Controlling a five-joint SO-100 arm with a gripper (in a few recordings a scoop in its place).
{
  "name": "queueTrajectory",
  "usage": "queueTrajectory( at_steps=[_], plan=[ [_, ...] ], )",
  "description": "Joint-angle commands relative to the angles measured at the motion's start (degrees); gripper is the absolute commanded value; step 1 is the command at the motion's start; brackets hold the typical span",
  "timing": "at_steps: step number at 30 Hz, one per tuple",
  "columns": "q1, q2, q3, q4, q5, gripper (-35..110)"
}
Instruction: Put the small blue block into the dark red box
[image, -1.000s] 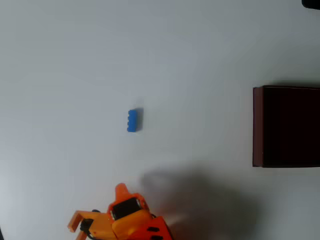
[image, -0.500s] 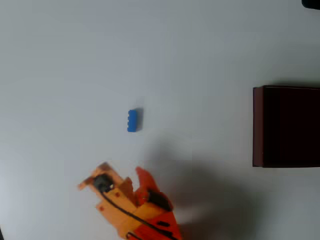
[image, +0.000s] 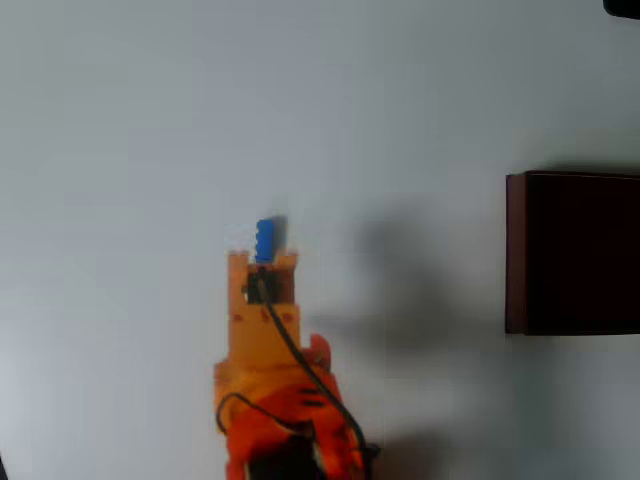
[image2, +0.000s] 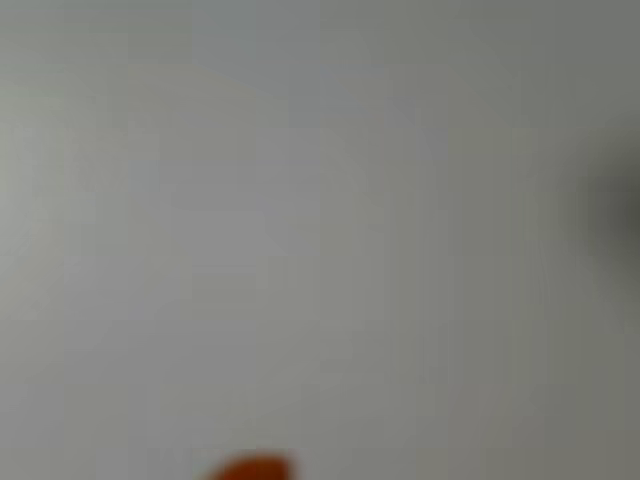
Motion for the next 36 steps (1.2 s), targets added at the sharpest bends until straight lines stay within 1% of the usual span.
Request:
queueTrajectory(
  at_steps=[1, 7, 12, 17, 25, 36],
  plan=[
    [-1.8, -8.7, -8.2, 1.1, 6.2, 26],
    [-2.5, -20.2, -16.4, -1.1, 10.4, 27],
    [-2.5, -28.4, -18.5, -6.4, 11.9, 27],
    [-1.2, -38.3, -25.3, -4.7, 10.8, 27],
    [0.4, -43.2, -26.9, -6.4, 9.3, 27],
    [0.4, -48.1, -31.5, -5.6, 8.4, 27]
  ],
)
